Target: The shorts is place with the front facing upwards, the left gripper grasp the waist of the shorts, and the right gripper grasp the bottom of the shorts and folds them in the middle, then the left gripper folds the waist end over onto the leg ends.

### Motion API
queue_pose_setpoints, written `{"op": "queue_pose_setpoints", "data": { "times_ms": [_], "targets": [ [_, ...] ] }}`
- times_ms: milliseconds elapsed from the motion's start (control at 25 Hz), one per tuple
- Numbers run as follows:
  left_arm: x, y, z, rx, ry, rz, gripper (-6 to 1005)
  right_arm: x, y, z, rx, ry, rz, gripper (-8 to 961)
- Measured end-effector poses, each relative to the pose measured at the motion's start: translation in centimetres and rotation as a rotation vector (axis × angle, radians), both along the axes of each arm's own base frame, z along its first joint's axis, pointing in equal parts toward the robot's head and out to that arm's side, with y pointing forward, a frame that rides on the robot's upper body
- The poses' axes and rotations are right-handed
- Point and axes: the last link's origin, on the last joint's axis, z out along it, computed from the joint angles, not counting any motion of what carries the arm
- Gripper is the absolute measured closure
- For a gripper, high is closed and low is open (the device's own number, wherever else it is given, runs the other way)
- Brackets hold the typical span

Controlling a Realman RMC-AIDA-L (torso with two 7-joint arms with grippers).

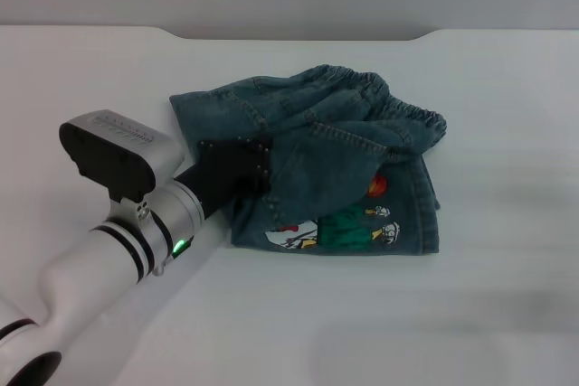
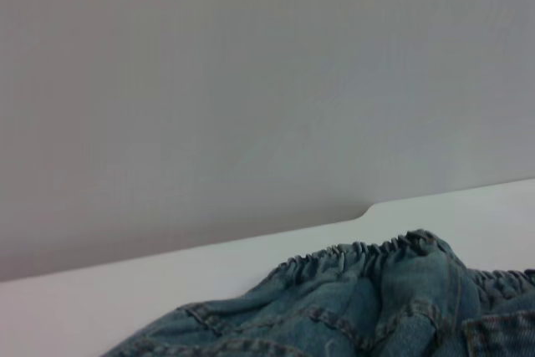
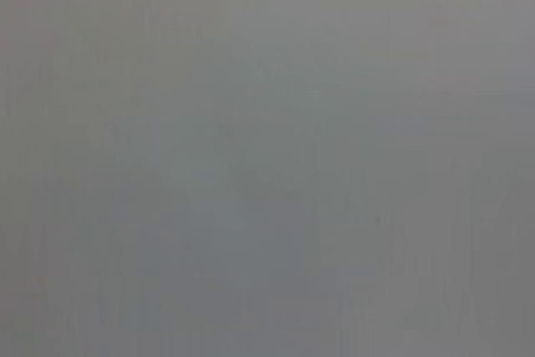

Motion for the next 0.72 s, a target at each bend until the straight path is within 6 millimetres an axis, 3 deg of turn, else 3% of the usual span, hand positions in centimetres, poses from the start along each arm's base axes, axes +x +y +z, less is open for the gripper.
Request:
{"op": "queue_pose_setpoints", "data": {
  "times_ms": [440, 640, 720],
  "targets": [
    [0.8, 0.7, 0.5, 0.024, -0.012, -0.049, 945, -0.1, -0.1, -0.3, -0.013, 0.012, 0.005, 938],
    [0.8, -0.2, 2.0, 0.114, -0.068, -0.117, 939, -0.8, -0.2, -1.1, -0.032, -0.104, 0.024, 937],
    [-0.1, 0.3, 3.7, 0.214, -0.072, -0.093, 937, -1.2, -0.1, -1.6, -0.039, -0.201, 0.033, 936]
  ]
}}
